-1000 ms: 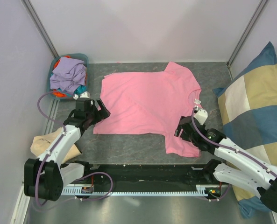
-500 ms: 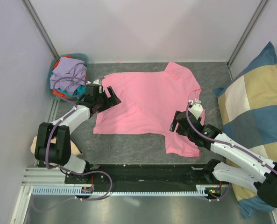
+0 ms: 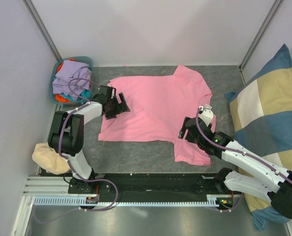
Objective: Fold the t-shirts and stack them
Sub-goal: Flatten the tshirt out
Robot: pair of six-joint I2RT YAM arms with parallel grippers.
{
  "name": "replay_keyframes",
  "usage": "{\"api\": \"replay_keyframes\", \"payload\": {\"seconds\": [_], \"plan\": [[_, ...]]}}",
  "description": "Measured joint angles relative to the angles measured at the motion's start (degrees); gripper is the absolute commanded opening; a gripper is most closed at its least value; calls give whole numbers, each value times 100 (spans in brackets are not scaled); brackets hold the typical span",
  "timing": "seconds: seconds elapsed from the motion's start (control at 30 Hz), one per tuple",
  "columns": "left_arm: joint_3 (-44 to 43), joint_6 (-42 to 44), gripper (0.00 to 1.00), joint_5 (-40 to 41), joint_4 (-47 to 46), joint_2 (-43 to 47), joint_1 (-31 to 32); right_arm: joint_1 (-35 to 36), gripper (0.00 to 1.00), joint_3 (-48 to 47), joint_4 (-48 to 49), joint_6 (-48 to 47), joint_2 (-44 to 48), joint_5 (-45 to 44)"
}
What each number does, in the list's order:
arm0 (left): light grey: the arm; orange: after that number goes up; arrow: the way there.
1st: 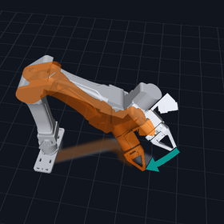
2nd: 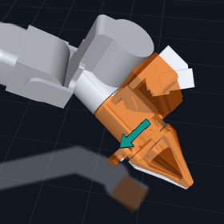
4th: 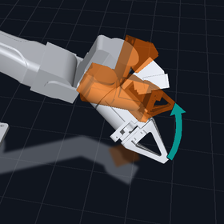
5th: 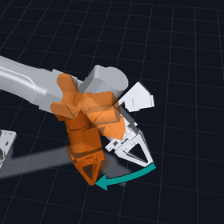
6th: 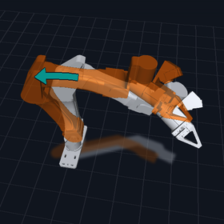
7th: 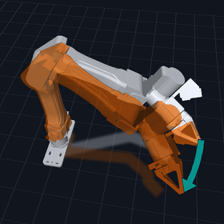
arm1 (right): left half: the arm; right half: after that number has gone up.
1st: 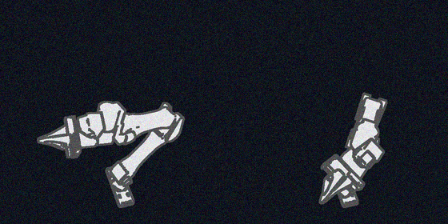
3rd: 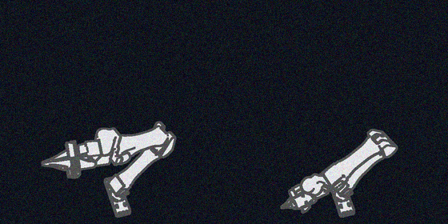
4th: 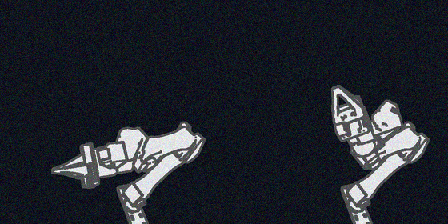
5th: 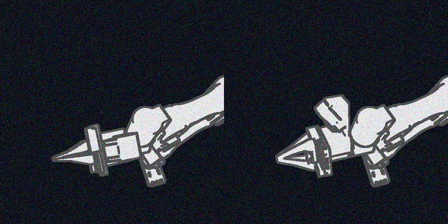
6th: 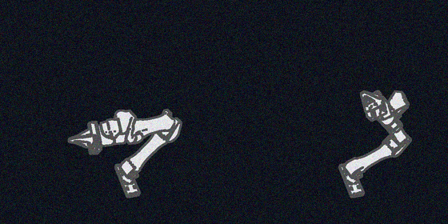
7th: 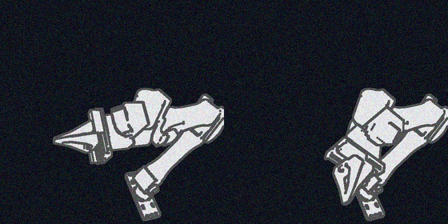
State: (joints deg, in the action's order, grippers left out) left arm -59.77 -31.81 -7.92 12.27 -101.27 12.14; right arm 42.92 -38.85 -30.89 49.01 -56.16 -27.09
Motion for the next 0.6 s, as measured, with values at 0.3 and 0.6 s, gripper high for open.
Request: {"api": "replay_keyframes", "payload": {"seconds": [0.3,0.6], "plan": [[-339,79,100,358,247,-214,-15,0,83,4,9,0,2,-15],[-188,146,100,566,472,398,-131,0,83,4,-111,20,76,-131]]}}
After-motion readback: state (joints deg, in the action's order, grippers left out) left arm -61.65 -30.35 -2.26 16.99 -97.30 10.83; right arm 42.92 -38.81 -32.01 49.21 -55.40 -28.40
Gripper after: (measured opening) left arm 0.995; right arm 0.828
